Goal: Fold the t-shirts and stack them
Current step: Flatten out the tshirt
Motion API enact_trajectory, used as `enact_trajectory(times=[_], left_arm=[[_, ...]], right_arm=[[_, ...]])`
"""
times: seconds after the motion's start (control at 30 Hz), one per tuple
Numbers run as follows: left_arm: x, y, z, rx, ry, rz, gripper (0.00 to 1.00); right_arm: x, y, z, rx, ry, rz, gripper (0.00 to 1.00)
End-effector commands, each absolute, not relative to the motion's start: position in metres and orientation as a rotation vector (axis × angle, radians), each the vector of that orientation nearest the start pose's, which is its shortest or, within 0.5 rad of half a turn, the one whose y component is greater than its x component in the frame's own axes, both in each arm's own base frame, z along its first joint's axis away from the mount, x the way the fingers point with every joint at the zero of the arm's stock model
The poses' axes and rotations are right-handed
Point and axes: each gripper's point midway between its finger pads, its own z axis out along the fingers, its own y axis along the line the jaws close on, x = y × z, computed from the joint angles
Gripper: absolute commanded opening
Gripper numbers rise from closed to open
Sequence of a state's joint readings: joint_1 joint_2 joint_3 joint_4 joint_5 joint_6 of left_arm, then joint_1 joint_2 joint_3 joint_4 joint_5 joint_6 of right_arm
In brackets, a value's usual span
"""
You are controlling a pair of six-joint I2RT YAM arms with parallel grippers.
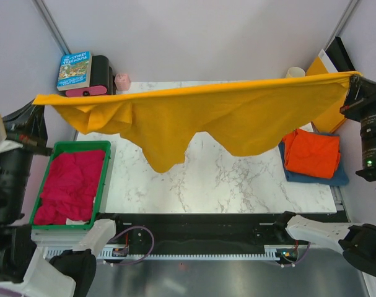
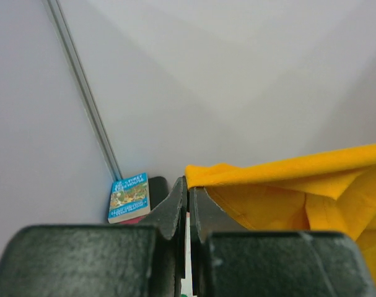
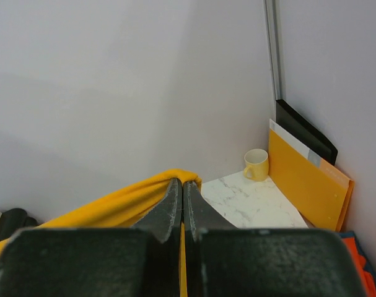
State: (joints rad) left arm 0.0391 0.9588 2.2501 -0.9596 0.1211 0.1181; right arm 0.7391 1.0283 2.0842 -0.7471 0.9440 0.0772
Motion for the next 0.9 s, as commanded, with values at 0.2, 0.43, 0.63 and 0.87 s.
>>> enact_trajectory(times=[0.2,0.43,0.63,0.87], left_arm=[[0.153,0.008,0.625,0.104,1.260,0.164,0.02],[0.307,0.001,0.560,0.167,1.530,0.056,0.02],[0.406,0.015,0.550,0.129,1.580,0.084,0.02],[0.461,0.018,0.541,0.113,1.576,0.069,0.02]], right_arm=[[0.192,-0.040,0.586,0.481,1.363,-0.130,0.00],[0.273,0.028,0.539,0.358,1.473,-0.286,0.00],[0.371,0.052,0.508,0.415,1.518,-0.236,0.00],[0.462,0.079,0.496,0.406,1.558,-0.152,0.00]])
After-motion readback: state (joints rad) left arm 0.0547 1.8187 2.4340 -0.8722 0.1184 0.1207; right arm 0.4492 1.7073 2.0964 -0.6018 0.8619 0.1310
